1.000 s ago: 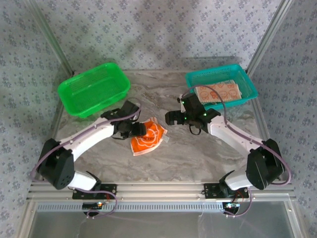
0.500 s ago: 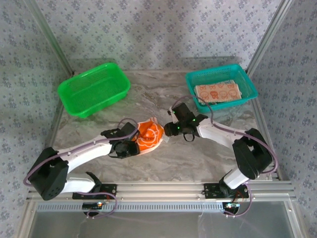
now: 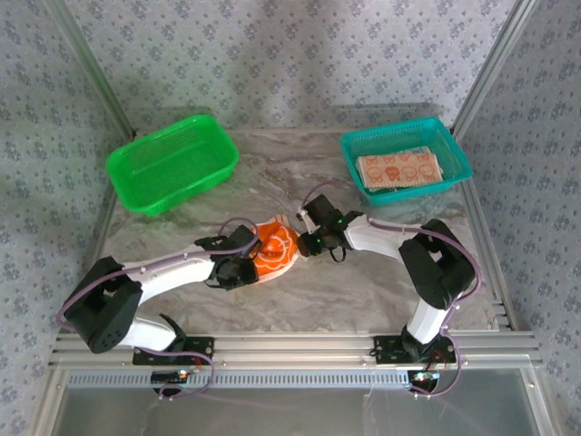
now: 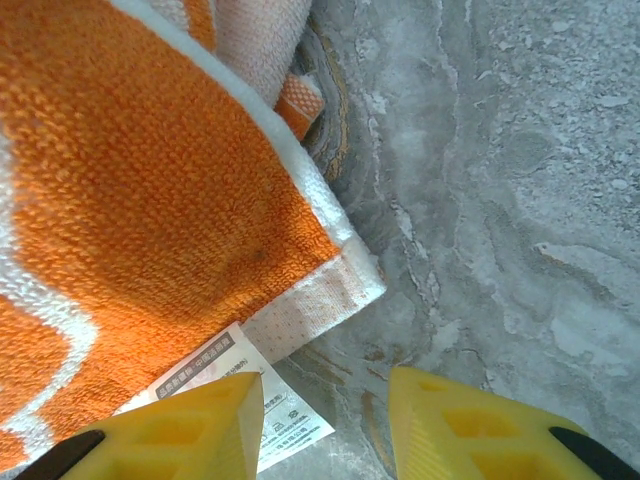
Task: Fold and stack the towels
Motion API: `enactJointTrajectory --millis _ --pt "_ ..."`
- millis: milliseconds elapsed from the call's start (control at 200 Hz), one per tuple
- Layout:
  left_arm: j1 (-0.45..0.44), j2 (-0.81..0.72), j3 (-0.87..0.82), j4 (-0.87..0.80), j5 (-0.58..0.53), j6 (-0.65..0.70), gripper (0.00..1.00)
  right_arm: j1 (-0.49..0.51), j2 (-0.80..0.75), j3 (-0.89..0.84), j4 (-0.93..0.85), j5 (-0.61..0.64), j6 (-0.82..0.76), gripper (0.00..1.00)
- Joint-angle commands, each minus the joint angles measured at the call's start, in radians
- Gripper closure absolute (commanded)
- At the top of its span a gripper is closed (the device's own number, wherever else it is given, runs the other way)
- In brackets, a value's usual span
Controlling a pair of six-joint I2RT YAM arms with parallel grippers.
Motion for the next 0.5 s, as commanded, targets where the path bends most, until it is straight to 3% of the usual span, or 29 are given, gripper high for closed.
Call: enactJointTrajectory --millis 0,100,320,495 --pt "-0.008 0.014 0.022 0.010 -0.021 -0.012 0.61 0.003 0.007 0.029 0.004 0.025 -0.024 0.61" --pt "-0.009 0.035 0.011 0.005 -0.019 -0.022 0.65 -0.002 0.018 0.040 -0.002 0.034 -0.032 0.60" --pt "-0.014 0.034 -0.016 -0.006 -0.031 -0.034 0.90 -0.015 0.053 0.071 -0.006 0.034 -0.065 0.62" --pt "-0.015 0.038 0.001 -0.020 -0.038 -0.023 0.91 -0.012 0.100 0.101 -0.020 0.019 -0.093 0.64"
